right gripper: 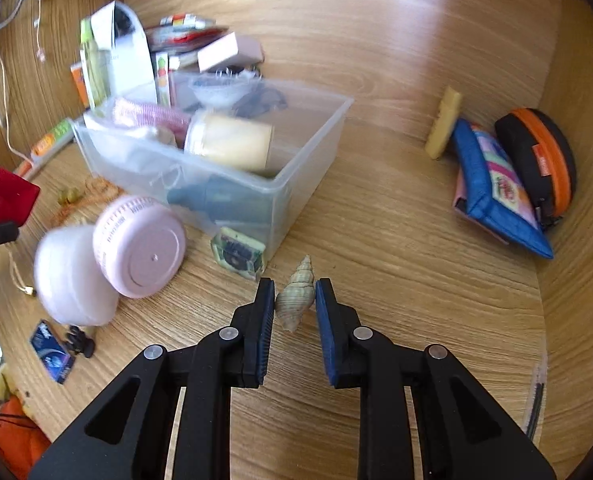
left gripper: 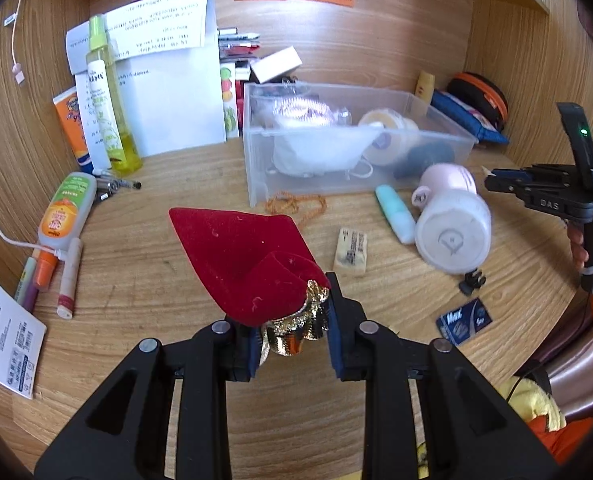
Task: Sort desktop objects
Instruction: 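Grasp the red velvet pouch with the left gripper while the right gripper grasps the seashell, then carry the pouch into the clear box and open the left gripper while the right drops the seashell in, then withdraw both grippers from the box toward the blue card pack and black clip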
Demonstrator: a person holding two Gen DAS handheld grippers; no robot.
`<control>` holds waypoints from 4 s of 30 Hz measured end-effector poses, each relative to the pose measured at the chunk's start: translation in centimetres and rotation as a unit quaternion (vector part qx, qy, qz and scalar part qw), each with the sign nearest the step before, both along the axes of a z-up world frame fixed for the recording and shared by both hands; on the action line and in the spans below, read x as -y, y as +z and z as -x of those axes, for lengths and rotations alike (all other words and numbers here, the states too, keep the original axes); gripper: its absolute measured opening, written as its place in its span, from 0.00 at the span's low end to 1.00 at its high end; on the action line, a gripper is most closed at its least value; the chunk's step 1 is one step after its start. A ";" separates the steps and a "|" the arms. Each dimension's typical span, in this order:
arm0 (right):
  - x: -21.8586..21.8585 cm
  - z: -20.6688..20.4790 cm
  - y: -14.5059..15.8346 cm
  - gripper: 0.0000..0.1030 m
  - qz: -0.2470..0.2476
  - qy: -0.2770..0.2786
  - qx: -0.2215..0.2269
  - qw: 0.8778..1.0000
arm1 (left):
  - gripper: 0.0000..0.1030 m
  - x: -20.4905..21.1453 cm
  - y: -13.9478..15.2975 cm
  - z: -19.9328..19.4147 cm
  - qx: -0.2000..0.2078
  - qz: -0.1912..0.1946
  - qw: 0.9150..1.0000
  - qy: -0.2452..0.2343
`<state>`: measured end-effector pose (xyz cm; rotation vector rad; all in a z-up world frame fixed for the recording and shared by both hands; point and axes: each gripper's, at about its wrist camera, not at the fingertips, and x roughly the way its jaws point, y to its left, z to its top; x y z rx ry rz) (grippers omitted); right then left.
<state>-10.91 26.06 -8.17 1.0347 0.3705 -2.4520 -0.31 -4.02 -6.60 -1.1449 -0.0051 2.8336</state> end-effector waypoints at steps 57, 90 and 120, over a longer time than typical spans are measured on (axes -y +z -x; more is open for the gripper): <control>6.3 10.4 2.7 0.18 0.039 -0.023 -0.045 0.998 | 0.26 -6.8 3.3 18.9 0.000 -0.057 0.996 -0.063; 7.6 8.9 2.9 0.47 0.006 -0.019 -0.106 0.994 | 0.45 -7.3 3.1 18.3 -0.019 -0.036 0.997 -0.062; 5.9 2.7 7.0 0.84 0.028 0.009 -0.143 0.989 | 0.97 -0.9 7.6 10.6 -0.103 -0.029 0.994 0.004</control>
